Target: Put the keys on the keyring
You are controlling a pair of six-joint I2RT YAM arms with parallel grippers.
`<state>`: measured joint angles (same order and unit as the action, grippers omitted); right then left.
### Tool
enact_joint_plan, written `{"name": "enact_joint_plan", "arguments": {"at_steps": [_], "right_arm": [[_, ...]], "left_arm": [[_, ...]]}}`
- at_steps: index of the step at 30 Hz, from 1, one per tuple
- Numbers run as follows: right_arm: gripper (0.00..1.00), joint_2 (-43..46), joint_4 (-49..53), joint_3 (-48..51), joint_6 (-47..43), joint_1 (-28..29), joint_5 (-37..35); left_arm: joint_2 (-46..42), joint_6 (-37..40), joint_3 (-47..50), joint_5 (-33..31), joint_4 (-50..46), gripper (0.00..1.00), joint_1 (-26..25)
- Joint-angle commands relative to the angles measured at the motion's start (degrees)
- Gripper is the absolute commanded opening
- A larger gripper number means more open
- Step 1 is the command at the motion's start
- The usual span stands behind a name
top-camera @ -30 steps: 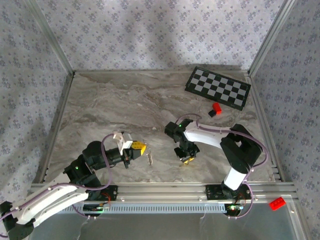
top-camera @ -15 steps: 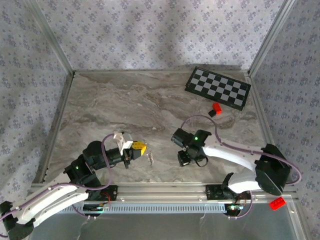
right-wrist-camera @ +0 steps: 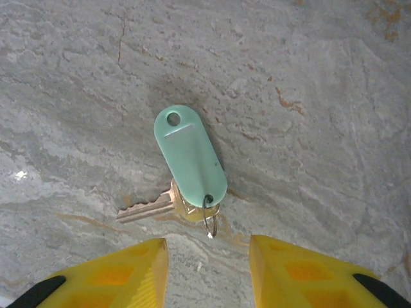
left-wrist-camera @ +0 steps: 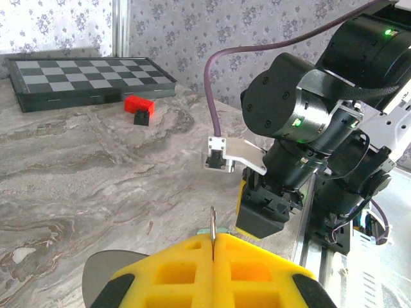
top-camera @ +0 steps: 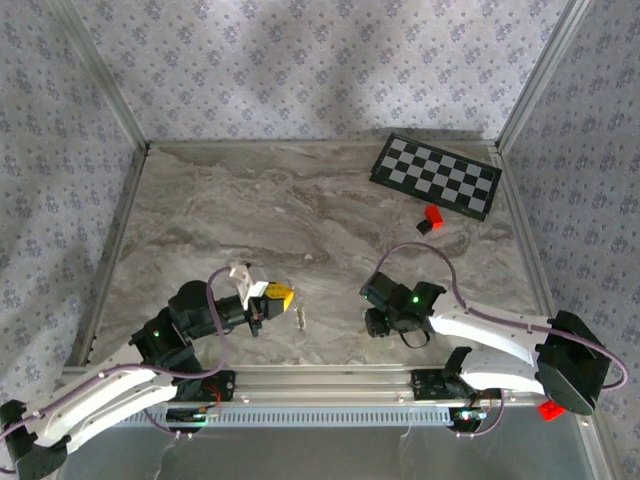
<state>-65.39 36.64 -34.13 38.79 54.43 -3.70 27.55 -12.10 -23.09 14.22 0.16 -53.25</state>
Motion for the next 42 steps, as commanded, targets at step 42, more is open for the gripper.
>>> {"name": "enact_joint_plan", "arguments": {"at_steps": [42], "right_arm": [[0.00, 7.75, -9.92, 1.90, -10.37, 6.79, -5.25]], "left_arm": [[0.05, -0.29, -0.64, 0.91, 2.75, 0.00, 0.08]]}}
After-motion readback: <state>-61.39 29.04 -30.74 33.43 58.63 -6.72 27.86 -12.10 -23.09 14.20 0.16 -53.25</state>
